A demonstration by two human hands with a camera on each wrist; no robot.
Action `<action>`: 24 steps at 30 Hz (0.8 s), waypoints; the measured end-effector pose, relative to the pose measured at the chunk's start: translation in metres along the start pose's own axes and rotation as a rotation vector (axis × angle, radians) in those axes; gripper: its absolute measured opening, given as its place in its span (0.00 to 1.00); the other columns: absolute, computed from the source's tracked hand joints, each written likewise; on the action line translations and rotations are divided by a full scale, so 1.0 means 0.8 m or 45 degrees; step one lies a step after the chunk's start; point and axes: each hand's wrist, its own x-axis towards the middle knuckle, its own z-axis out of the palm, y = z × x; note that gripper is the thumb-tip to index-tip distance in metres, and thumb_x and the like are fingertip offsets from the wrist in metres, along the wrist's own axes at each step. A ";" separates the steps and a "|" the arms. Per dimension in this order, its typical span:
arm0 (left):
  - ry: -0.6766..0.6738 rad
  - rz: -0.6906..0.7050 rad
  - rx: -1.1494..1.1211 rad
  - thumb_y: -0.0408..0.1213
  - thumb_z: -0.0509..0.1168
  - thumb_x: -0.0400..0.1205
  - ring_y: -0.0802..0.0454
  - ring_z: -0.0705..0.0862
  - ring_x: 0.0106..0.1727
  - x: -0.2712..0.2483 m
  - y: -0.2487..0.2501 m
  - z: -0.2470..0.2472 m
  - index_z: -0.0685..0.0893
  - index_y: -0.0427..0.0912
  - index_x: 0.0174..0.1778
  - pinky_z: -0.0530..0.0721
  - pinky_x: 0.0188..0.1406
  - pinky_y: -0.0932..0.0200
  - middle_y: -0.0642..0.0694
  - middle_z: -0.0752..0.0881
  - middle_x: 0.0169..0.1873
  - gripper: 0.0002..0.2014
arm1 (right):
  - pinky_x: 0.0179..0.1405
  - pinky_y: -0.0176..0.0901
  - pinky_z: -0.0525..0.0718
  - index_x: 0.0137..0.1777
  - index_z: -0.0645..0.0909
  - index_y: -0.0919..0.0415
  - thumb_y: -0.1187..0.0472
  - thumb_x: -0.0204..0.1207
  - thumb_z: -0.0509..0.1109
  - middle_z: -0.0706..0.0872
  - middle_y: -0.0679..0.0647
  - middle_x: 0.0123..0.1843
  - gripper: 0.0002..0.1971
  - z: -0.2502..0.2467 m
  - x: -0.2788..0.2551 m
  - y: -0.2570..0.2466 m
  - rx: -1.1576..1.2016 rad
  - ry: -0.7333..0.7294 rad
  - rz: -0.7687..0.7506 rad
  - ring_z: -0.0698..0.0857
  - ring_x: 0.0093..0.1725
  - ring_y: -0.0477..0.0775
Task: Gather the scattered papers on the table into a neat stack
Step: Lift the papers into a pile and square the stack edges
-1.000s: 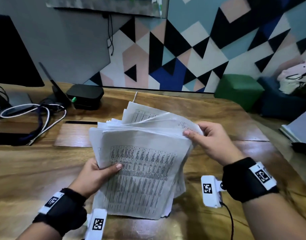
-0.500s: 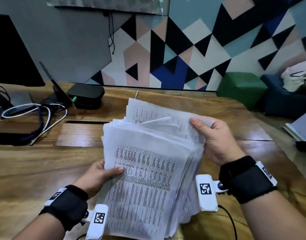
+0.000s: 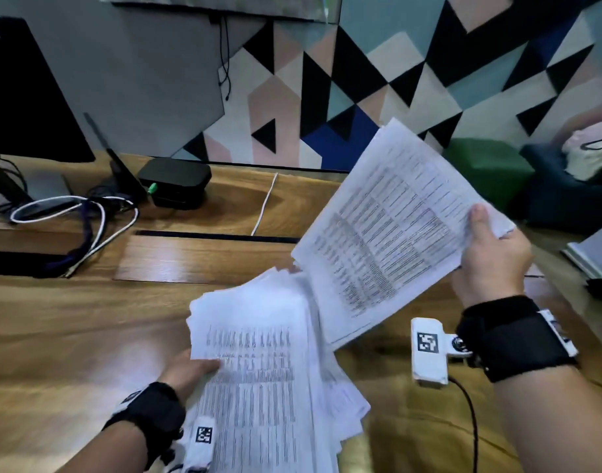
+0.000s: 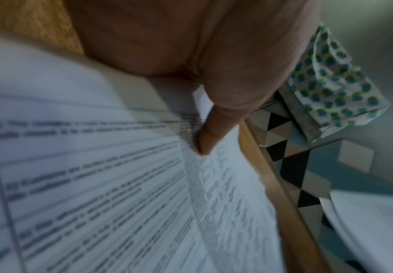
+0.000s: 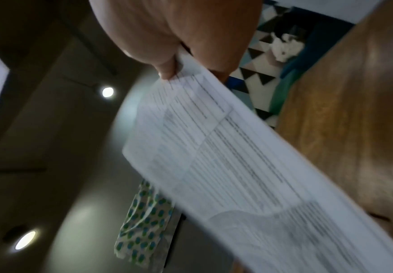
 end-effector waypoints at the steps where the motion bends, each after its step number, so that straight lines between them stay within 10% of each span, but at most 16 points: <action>1: 0.049 -0.023 0.052 0.17 0.68 0.76 0.45 0.85 0.34 0.006 -0.007 -0.002 0.85 0.27 0.47 0.82 0.38 0.58 0.46 0.89 0.25 0.06 | 0.39 0.37 0.87 0.49 0.85 0.61 0.61 0.82 0.69 0.91 0.47 0.43 0.05 -0.008 0.004 0.003 -0.023 -0.002 0.086 0.90 0.36 0.38; 4: 0.097 -0.087 0.086 0.23 0.74 0.69 0.43 0.86 0.39 0.017 -0.013 -0.003 0.88 0.31 0.40 0.82 0.47 0.55 0.36 0.92 0.39 0.06 | 0.28 0.34 0.87 0.54 0.83 0.63 0.61 0.82 0.67 0.90 0.52 0.49 0.07 -0.038 0.020 0.015 -0.013 -0.052 0.315 0.91 0.34 0.41; 8: -0.131 -0.217 0.020 0.22 0.66 0.80 0.34 0.87 0.50 0.006 0.002 0.002 0.86 0.32 0.50 0.81 0.63 0.37 0.34 0.91 0.42 0.06 | 0.53 0.54 0.90 0.46 0.88 0.63 0.56 0.74 0.74 0.92 0.59 0.52 0.10 -0.049 0.024 0.076 -0.521 -0.363 0.439 0.91 0.53 0.58; 12: -0.237 -0.329 -0.099 0.27 0.64 0.81 0.29 0.87 0.52 0.007 0.003 0.014 0.83 0.28 0.63 0.80 0.63 0.30 0.25 0.88 0.56 0.15 | 0.33 0.43 0.75 0.38 0.81 0.66 0.57 0.76 0.72 0.85 0.56 0.36 0.12 -0.019 -0.030 0.150 -0.981 -0.583 0.432 0.80 0.38 0.52; 18: -0.446 -0.301 -0.250 0.36 0.70 0.80 0.55 0.93 0.36 -0.023 -0.007 0.063 0.86 0.42 0.56 0.89 0.28 0.62 0.48 0.95 0.39 0.10 | 0.32 0.46 0.72 0.31 0.75 0.62 0.56 0.77 0.67 0.78 0.55 0.29 0.15 -0.014 -0.104 0.249 -1.228 -0.632 0.517 0.76 0.33 0.57; 22: -0.374 -0.241 -0.151 0.22 0.72 0.74 0.34 0.90 0.55 -0.017 -0.025 0.096 0.84 0.30 0.63 0.84 0.61 0.36 0.32 0.90 0.56 0.19 | 0.29 0.45 0.68 0.29 0.74 0.61 0.56 0.78 0.71 0.73 0.57 0.29 0.17 -0.007 -0.121 0.252 -1.069 -0.653 0.540 0.72 0.34 0.53; 24: -0.309 -0.220 -0.145 0.21 0.69 0.77 0.33 0.89 0.56 -0.015 -0.021 0.109 0.86 0.33 0.59 0.82 0.64 0.32 0.31 0.90 0.56 0.14 | 0.40 0.42 0.77 0.48 0.83 0.62 0.50 0.75 0.75 0.85 0.55 0.43 0.14 -0.017 -0.113 0.245 -0.980 -0.614 0.641 0.82 0.45 0.54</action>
